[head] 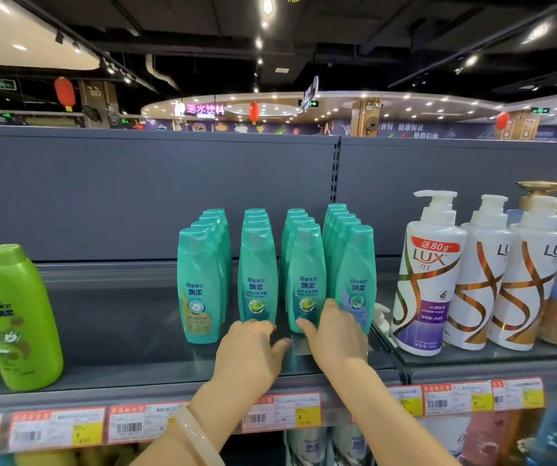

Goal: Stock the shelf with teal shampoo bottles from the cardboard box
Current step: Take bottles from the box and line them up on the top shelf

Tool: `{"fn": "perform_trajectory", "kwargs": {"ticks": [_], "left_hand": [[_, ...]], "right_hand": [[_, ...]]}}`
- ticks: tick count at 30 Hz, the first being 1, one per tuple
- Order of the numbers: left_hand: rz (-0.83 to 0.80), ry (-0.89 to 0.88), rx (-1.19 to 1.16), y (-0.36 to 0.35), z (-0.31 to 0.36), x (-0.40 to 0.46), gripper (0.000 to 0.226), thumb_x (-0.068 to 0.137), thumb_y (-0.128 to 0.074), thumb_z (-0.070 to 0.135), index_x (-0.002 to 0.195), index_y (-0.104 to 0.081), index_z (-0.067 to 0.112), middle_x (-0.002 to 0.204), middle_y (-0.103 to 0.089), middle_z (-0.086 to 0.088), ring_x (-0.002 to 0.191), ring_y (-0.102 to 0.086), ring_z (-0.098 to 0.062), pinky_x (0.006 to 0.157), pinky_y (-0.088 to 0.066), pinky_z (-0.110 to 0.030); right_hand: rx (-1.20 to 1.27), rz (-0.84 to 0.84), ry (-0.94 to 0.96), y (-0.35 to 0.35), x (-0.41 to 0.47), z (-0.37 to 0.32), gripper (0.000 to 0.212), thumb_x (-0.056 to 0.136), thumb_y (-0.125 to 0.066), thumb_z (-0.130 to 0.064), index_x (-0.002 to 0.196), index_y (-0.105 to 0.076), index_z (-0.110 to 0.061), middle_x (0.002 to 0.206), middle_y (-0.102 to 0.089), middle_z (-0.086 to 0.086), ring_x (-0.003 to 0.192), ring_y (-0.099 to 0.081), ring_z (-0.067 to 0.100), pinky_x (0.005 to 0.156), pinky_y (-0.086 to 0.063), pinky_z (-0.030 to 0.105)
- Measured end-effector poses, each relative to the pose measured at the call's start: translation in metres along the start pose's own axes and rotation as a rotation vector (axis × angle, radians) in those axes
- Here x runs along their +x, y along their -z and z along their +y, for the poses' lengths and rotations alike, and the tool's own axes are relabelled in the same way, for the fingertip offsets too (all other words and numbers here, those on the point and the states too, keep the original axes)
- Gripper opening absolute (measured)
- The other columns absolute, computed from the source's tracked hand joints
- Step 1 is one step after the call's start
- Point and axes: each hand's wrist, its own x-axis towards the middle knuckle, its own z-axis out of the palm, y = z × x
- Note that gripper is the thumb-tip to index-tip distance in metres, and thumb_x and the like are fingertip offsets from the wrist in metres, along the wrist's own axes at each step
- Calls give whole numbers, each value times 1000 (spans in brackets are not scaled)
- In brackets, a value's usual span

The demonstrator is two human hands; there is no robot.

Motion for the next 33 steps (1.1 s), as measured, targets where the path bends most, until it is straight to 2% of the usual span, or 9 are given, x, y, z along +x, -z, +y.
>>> {"fn": "perform_trajectory", "kwargs": {"ticks": [9, 16, 21, 25, 27, 30, 31, 33], "left_hand": [[70, -2, -16, 7, -25, -13, 55, 86, -43, 62, 122, -58, 22, 113, -61, 4, 109, -48, -15, 88, -43, -27], [135, -5, -14, 6, -23, -20, 48, 86, -42, 61, 116, -60, 27, 106, -60, 6, 102, -48, -12, 85, -42, -23], [137, 15, 17, 7, -22, -21, 48, 87, -42, 60, 107, -63, 22, 102, -60, 5, 100, -49, -13, 84, -42, -23], [161, 6, 45, 10, -22, -24, 47, 88, -40, 59, 102, -63, 21, 102, -61, 4, 99, -49, -13, 83, -42, -23], [197, -19, 37, 11, -26, -29, 54, 87, -34, 64, 101, -64, 22, 100, -63, 5, 97, -51, -13, 81, -43, -24], [331, -26, 52, 13, -38, -41, 81, 78, -13, 79, 86, -70, 21, 83, -68, 7, 83, -59, -16, 72, -48, -29], [405, -36, 77, 11, -46, -45, 83, 80, -11, 77, 80, -71, 20, 77, -69, 6, 77, -62, -18, 68, -50, -30], [469, 20, 93, 10, -60, -54, 79, 85, -16, 72, 82, -72, 18, 81, -71, 3, 78, -64, -22, 70, -52, -32]], "right_hand": [[-9, 8, 11, -1, 0, 1, 36, 93, -50, -42, 110, -47, -10, 109, -64, 8, 102, -61, 27, 69, -37, 29], [11, 4, 16, 0, 0, 2, 35, 93, -50, -42, 109, -48, -10, 110, -63, 8, 103, -60, 27, 71, -40, 29], [31, -22, 19, 2, -2, 5, 34, 95, -48, -41, 109, -48, -10, 109, -63, 7, 101, -60, 26, 71, -40, 29], [130, 27, 49, 2, -5, 12, 31, 96, -43, -40, 114, -47, -14, 108, -64, 1, 100, -60, 23, 74, -42, 28], [210, 74, 119, 1, -9, 17, 31, 96, -44, -38, 118, -47, -16, 106, -62, -1, 98, -58, 20, 73, -41, 28], [274, 179, 322, -3, -16, 29, 32, 94, -49, -37, 118, -53, -16, 96, -59, -5, 85, -53, 13, 72, -39, 24], [266, 186, 374, -7, -17, 33, 33, 93, -51, -38, 117, -55, -16, 94, -58, -6, 82, -51, 11, 71, -37, 22], [206, 180, 441, -13, -20, 39, 29, 92, -53, -39, 109, -60, -17, 92, -60, -8, 78, -55, 10, 67, -38, 21]]}}
